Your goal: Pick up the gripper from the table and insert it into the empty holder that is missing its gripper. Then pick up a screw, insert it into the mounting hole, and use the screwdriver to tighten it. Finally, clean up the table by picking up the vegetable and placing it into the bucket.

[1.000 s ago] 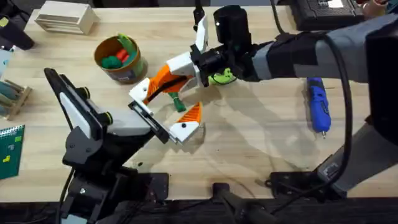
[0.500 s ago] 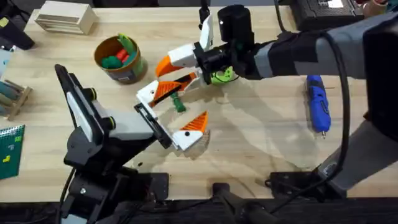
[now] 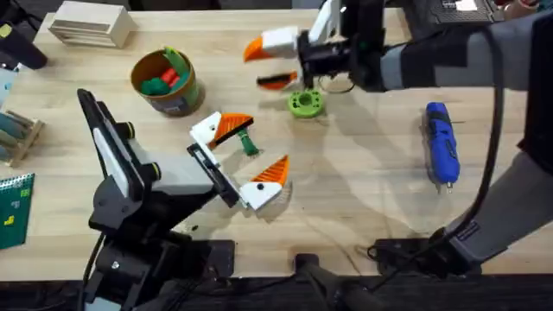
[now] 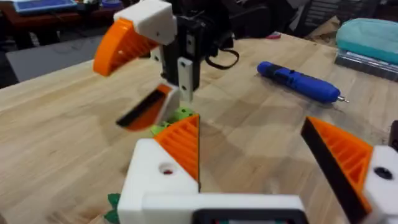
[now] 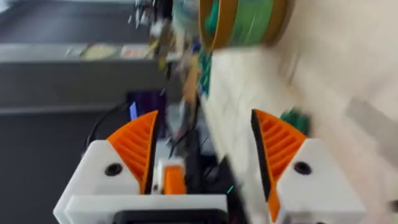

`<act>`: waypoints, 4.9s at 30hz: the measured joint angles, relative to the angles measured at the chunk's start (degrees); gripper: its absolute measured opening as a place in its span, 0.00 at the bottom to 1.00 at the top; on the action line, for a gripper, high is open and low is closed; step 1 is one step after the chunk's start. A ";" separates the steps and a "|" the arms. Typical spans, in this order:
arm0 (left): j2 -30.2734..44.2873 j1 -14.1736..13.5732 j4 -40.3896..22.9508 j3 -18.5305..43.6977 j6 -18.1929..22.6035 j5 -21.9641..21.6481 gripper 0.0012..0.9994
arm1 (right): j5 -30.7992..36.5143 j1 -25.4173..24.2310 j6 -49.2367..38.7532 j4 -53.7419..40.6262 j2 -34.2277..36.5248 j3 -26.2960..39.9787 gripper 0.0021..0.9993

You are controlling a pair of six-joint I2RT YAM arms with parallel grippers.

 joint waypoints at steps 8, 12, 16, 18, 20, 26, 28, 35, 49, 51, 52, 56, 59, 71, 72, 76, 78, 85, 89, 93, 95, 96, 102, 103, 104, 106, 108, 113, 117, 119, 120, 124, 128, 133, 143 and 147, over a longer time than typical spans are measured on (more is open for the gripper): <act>-0.01 0.00 0.00 0.00 0.00 0.01 0.99 | 9.21 -4.66 -12.34 -7.89 -0.99 5.38 0.80; -0.01 0.00 0.00 0.00 0.00 0.03 0.99 | 16.47 -4.80 -22.42 -24.30 -3.75 7.71 0.80; 0.01 0.00 0.00 0.00 0.02 0.15 0.99 | 24.60 -4.28 -32.81 -38.49 -6.63 10.46 0.80; 0.00 0.00 0.00 0.00 0.00 0.16 0.99 | 29.07 -3.52 -37.87 -44.13 -7.86 11.66 0.80; -0.01 0.00 0.00 0.00 0.00 0.17 0.99 | 33.67 -2.11 -42.91 -48.93 -8.74 12.31 0.80; -0.01 0.00 0.00 0.00 0.00 0.17 0.99 | 47.00 4.80 -55.69 -60.04 -9.09 12.48 0.80; -0.01 0.00 0.00 0.00 0.00 0.17 0.99 | 50.96 7.18 -58.74 -61.39 -9.09 12.48 0.80; 0.01 0.00 0.00 0.00 0.00 0.17 0.99 | 58.31 10.41 -64.77 -62.57 -7.91 12.48 0.41; 0.00 0.00 0.00 0.00 0.00 0.17 0.99 | 59.17 10.95 -65.38 -62.29 -5.27 12.48 0.17; -0.01 0.00 0.00 0.00 0.01 0.17 0.99 | 59.17 11.05 -65.38 -62.06 -5.27 12.48 0.16; 0.00 0.00 0.00 0.00 0.01 0.17 0.99 | 59.17 11.08 -65.39 -61.85 -5.27 12.48 0.16; 0.01 0.00 0.00 0.00 0.02 0.17 0.99 | 59.17 11.11 -65.38 -60.77 -5.27 12.48 0.16; -0.01 0.00 0.00 0.00 0.02 0.17 0.99 | 59.17 11.11 -65.40 -60.76 -5.27 12.48 0.16; -0.01 0.00 0.00 0.00 0.02 0.17 0.99 | 59.44 11.07 -65.40 -60.40 -3.43 12.59 0.08; 0.00 0.00 0.00 0.00 0.02 0.17 0.99 | 59.43 11.09 -65.39 -60.41 -3.43 12.63 0.05; 0.00 0.00 0.00 0.00 0.02 0.17 0.99 | 59.43 11.07 -65.38 -60.41 -3.44 12.77 0.01; -0.01 0.00 0.00 0.00 0.02 0.18 0.99 | 59.47 11.07 -65.38 -60.42 -3.44 12.77 0.01; -0.01 0.00 0.00 0.00 0.02 0.18 0.99 | 59.60 11.07 -65.38 -61.64 -4.05 13.10 0.01; 0.00 0.00 0.00 0.00 0.02 0.17 0.99 | 59.61 11.09 -65.39 -64.59 -6.83 14.59 0.01; -0.01 0.00 0.00 0.00 0.02 0.17 0.99 | 59.60 11.09 -65.40 -68.99 -9.27 18.47 0.01; -0.01 0.00 0.00 0.00 0.02 0.17 0.99 | 59.60 11.09 -65.40 -72.40 -10.24 20.63 0.01; 0.00 0.00 0.00 0.00 0.02 0.17 0.99 | 59.60 11.11 -65.40 -74.18 -10.57 21.71 0.01; -0.01 0.00 0.00 0.00 0.02 0.17 0.99 | 59.60 12.75 -65.39 -84.32 -11.28 28.90 0.01; 0.01 0.00 0.00 0.00 0.02 0.18 0.99 | 59.59 13.57 -65.39 -85.39 -11.46 30.26 0.01; -0.01 0.00 0.00 0.00 0.02 0.17 0.99 | 59.59 14.45 -65.38 -86.31 -11.72 31.59 0.01; -0.01 0.00 0.00 0.00 0.02 0.17 0.99 | 59.57 16.46 -65.40 -87.30 -12.38 33.92 0.01; 0.00 0.00 0.00 0.00 0.02 0.17 0.99 | 58.95 18.75 -65.38 -87.97 -13.17 36.08 0.01; -0.01 0.00 0.00 0.00 0.02 0.18 0.99 | 49.31 24.98 -63.18 -87.84 -14.55 39.83 0.01; -0.01 0.00 0.00 0.00 0.02 0.17 0.99 | 46.44 27.44 -61.09 -87.89 -14.53 39.83 0.01; 0.01 0.00 0.00 0.00 0.02 0.17 0.99 | 45.77 28.58 -60.48 -87.84 -14.53 39.83 0.01; 0.01 0.00 0.00 0.00 0.02 0.18 0.99 | 45.55 29.13 -60.30 -87.82 -14.53 39.83 0.01; 0.00 0.00 0.00 0.00 0.02 0.17 0.99 | 44.97 32.08 -59.76 -85.55 -14.18 39.83 0.01; -0.01 0.00 0.00 0.00 0.02 0.17 0.99 | 45.03 32.51 -59.74 -84.80 -13.17 39.83 0.01; 0.01 0.00 0.00 0.00 0.01 0.18 0.99 | 47.10 32.49 -59.72 -84.84 -12.74 39.83 0.01; -0.01 0.00 0.00 0.00 0.02 0.18 0.99 | 48.22 32.83 -59.79 -84.78 -12.75 39.83 0.01; -0.01 0.00 0.00 0.00 0.02 0.19 0.99 | 48.24 33.06 -59.80 -84.63 -12.22 39.83 0.01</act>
